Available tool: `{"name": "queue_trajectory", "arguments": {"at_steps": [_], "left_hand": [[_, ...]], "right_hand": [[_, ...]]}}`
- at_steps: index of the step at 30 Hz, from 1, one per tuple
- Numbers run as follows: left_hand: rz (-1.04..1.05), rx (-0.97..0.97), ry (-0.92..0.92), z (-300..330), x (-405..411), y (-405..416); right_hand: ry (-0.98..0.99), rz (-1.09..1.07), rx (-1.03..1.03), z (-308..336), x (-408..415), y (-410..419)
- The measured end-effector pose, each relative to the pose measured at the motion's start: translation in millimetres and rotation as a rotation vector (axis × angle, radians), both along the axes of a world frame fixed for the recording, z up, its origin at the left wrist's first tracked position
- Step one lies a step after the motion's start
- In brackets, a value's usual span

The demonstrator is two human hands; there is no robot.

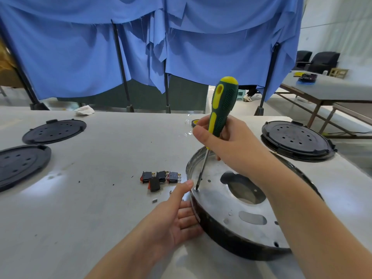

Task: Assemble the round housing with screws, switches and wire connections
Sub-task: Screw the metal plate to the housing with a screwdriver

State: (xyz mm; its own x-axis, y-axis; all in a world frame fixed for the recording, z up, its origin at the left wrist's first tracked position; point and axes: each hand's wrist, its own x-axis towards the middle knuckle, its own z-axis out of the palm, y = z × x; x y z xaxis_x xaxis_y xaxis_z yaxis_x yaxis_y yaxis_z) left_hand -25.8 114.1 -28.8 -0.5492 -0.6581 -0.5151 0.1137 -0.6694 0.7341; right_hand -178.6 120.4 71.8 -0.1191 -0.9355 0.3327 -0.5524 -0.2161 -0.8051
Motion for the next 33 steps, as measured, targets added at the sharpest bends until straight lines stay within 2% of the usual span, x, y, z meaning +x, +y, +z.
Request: {"name": "queue_trajectory", "arguments": {"at_steps": [6, 13, 16, 19, 25, 28, 31, 33], "left_hand": [[-0.006, -0.005, 0.003, -2, 1, -1], [0.021, -0.017, -0.005, -3, 0, -1], [0.022, -0.018, -0.009, -3, 0, -1], [0.016, -0.015, -0.007, -3, 0, -2], [0.000, 0.003, 0.003, -2, 1, -2], [0.003, 0.005, 0.008, -1, 1, -1], [0.009, 0.004, 0.009, -1, 1, -1], [0.008, 0.001, 0.006, -1, 1, 0]], "right_hand": [[-0.111, 0.114, 0.098, 8, -8, 8], [-0.086, 0.207, 0.035, 16, -11, 12], [-0.133, 0.220, -0.026, 15, -7, 12], [-0.219, 0.186, -0.092, 12, -5, 10], [-0.065, -0.006, -0.210, 10, -3, 9], [-0.127, -0.022, -0.192, 10, -2, 8], [-0.249, 0.068, -0.128, 12, -4, 9], [-0.246, 0.140, -0.071, 13, -8, 10]]}}
